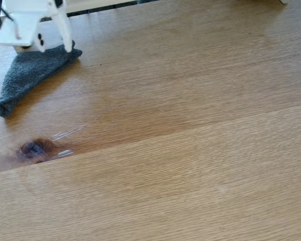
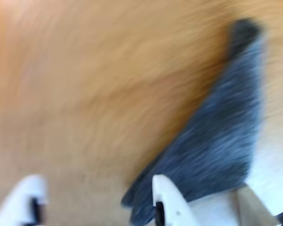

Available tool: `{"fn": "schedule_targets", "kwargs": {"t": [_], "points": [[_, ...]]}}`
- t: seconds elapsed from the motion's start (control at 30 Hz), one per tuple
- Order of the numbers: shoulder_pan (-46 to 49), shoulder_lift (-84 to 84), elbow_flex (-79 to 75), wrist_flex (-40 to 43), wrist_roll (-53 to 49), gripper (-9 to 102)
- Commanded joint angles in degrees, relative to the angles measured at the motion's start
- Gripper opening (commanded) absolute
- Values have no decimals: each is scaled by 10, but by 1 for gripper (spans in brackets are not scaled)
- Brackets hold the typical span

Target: Clean the area in front of the robot

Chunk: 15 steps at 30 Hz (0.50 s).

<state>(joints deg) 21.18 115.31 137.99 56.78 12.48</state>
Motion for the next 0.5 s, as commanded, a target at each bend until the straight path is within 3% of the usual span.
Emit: {"fn": "schedule_targets", "kwargs": {"t": [0.0, 0.23, 0.47], "points": [[131, -89, -178, 8, 4, 31], [260, -289, -207, -41, -91, 34], [296, -432, -207, -95, -173, 34]]}}
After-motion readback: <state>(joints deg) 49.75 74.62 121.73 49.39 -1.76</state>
